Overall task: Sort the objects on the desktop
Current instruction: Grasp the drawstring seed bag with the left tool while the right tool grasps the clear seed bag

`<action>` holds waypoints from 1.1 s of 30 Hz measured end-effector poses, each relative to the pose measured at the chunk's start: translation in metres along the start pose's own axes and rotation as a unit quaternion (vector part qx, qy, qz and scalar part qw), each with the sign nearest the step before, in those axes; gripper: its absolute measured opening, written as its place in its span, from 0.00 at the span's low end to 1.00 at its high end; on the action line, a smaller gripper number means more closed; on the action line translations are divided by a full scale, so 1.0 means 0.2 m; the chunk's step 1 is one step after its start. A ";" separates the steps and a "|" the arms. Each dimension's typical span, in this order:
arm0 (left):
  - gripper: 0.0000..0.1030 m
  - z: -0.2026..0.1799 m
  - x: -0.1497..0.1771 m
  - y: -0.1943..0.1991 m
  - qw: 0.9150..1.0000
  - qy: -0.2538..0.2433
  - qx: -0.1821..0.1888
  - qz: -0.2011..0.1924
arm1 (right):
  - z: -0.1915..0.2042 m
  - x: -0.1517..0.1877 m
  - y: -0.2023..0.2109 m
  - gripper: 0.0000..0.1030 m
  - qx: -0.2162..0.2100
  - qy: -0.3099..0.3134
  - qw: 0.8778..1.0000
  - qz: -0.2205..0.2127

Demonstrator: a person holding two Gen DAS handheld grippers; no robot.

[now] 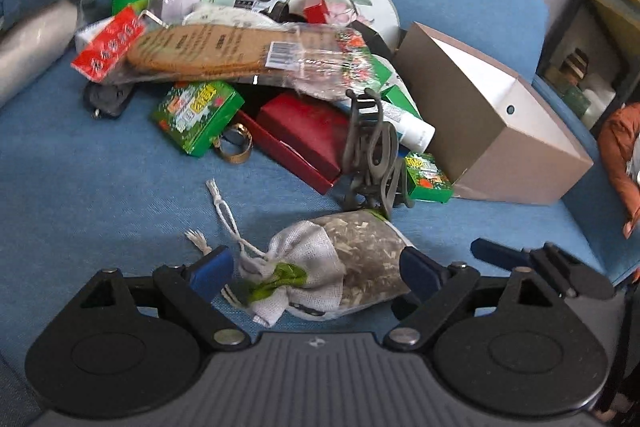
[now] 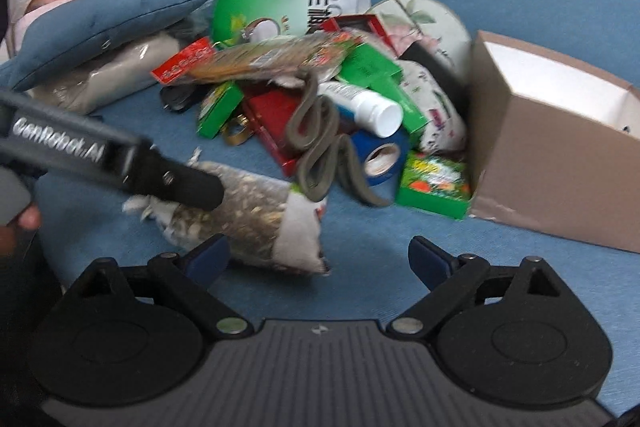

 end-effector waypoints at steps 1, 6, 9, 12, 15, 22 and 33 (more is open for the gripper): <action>0.87 0.01 -0.01 -0.01 1.000 0.005 0.003 0.003 | 0.00 0.00 0.00 0.90 -0.004 -0.002 1.000 -0.002; 0.83 -0.03 -0.05 -0.05 1.000 -0.020 0.008 0.001 | 0.01 0.00 -0.03 0.75 -0.023 -0.010 1.000 0.007; 0.67 -0.02 -0.04 -0.10 0.999 -0.027 0.012 0.015 | 0.04 0.01 -0.05 0.72 -0.037 0.002 0.999 0.018; 0.63 0.00 -0.02 -0.11 0.999 -0.011 0.028 0.023 | 0.06 0.01 -0.07 0.58 -0.054 0.011 0.998 0.021; 0.59 -0.01 0.01 -0.07 0.999 -0.020 0.035 0.026 | 0.07 0.02 -0.08 0.51 -0.063 0.011 0.998 0.027; 0.53 -0.06 0.12 -0.03 0.993 -0.041 0.070 0.089 | -0.04 0.05 -0.06 0.47 -0.009 -0.018 0.999 0.042; 0.66 -0.08 -0.02 -0.06 0.994 -0.005 0.089 0.064 | -0.02 0.03 0.07 0.60 -0.072 -0.079 0.994 0.018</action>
Point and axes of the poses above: each gripper's, at about its wrist camera, not at the fingertips, and y roughly against the way its jaws point, z to its left, x to its underside, the point moved 5 cm from there along -y, roughly the way its jaws point, and after that the axes turned 13 degrees about y, right-handed, at the moved point
